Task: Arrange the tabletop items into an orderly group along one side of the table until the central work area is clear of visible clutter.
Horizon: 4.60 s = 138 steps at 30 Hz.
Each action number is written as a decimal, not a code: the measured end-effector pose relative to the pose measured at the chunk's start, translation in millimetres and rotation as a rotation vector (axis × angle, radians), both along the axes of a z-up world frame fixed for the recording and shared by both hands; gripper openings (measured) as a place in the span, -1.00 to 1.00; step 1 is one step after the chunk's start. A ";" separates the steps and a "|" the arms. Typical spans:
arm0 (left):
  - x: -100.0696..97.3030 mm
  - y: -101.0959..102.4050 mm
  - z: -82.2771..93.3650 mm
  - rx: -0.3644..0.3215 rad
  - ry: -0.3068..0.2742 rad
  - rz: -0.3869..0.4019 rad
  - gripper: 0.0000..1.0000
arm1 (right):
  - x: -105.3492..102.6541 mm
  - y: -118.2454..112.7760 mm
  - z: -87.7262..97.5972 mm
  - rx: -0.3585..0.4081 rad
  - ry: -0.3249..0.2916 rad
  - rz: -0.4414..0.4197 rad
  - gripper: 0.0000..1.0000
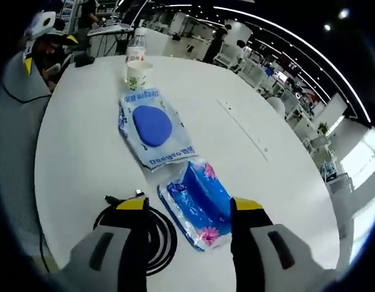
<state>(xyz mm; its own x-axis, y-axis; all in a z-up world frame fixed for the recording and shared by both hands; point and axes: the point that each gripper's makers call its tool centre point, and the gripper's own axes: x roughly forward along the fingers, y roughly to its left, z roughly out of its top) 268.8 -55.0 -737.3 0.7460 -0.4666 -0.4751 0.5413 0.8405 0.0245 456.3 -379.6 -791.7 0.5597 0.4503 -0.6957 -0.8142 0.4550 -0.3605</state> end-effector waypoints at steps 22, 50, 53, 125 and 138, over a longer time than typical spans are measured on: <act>2.1 0.2 -0.5 -0.030 -0.002 -0.001 0.99 | -62.6 1.8 -35.3 0.177 0.066 -0.191 0.14; 1.5 0.3 -0.5 -0.046 0.004 0.011 0.96 | -78.0 16.7 -77.5 0.259 0.128 -0.284 -0.57; 1.3 0.0 -1.2 -0.042 0.005 0.007 0.96 | -80.1 19.7 -78.3 0.253 0.125 -0.273 -0.69; 0.9 0.2 2.2 -0.048 -0.001 0.011 0.93 | -89.4 75.6 -55.6 0.164 0.003 -0.076 -0.92; 0.4 -0.7 2.9 -0.045 -0.004 0.004 0.93 | -96.7 78.3 -74.9 0.107 0.028 -0.037 -0.89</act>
